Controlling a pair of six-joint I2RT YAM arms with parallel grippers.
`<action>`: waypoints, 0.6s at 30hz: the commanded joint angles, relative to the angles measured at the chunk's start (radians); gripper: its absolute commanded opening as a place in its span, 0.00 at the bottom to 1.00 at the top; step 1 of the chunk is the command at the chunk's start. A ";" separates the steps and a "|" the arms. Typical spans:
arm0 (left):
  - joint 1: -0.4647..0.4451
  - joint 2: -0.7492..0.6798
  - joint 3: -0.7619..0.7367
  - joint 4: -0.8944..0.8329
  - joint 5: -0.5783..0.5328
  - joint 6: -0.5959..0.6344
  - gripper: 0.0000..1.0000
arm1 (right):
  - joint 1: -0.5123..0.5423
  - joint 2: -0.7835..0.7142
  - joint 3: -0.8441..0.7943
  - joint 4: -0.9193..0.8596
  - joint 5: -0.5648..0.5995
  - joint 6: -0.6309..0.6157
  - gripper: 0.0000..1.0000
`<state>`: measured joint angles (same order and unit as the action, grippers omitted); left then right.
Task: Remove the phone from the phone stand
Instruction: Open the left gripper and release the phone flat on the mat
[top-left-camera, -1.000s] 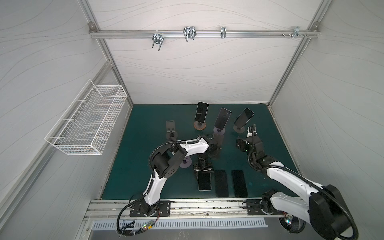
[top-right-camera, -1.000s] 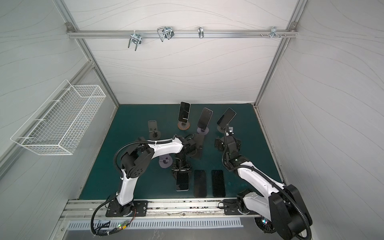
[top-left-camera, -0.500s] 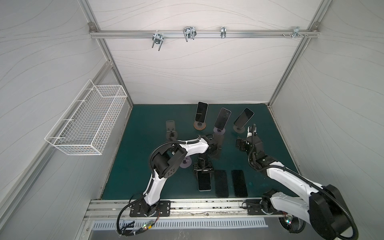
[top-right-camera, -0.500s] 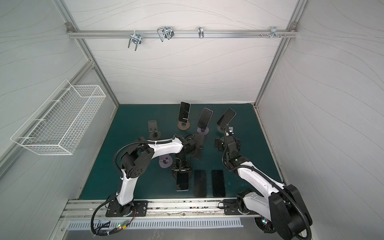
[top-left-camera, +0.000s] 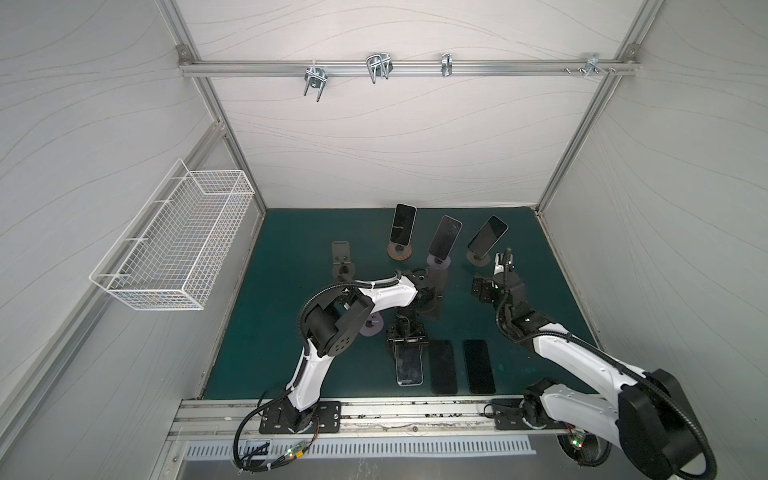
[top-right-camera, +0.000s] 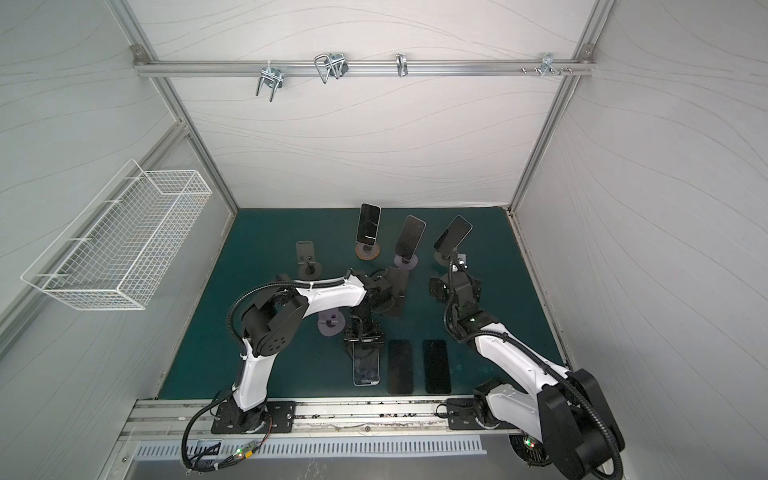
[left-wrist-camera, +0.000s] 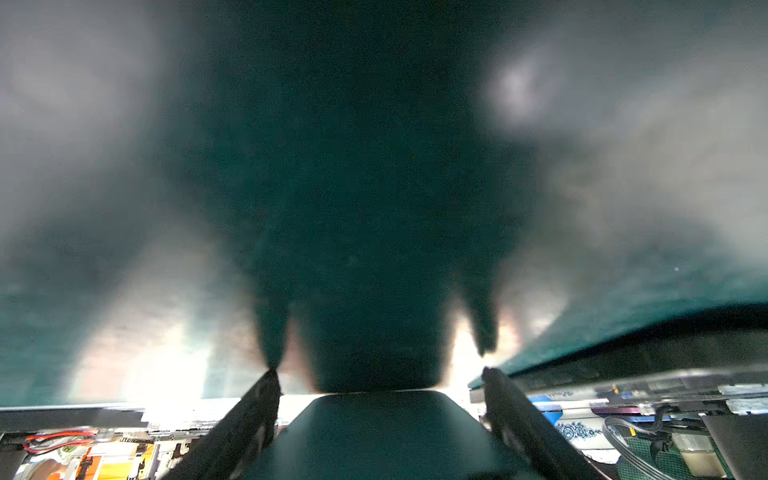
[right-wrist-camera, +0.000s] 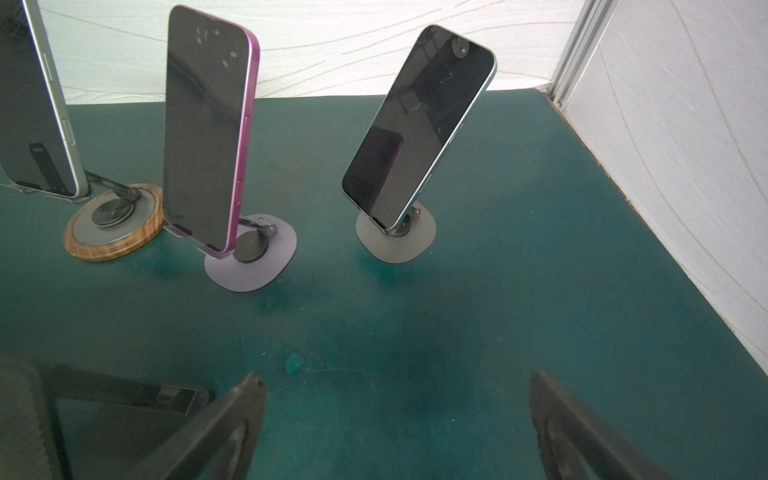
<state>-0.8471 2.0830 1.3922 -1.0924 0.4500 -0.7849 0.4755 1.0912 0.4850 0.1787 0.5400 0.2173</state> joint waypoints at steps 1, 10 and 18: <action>-0.027 0.087 -0.032 0.128 0.089 0.045 0.77 | -0.003 0.001 0.011 0.015 -0.001 0.001 0.99; -0.046 0.038 -0.080 0.152 0.136 0.010 0.73 | -0.003 -0.001 0.010 0.018 -0.004 -0.001 0.99; -0.075 -0.010 -0.112 0.170 0.112 -0.015 0.72 | -0.003 -0.001 0.009 0.019 -0.006 -0.003 0.99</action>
<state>-0.8814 2.0338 1.3247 -1.0237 0.4988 -0.7940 0.4759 1.0912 0.4850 0.1787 0.5377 0.2173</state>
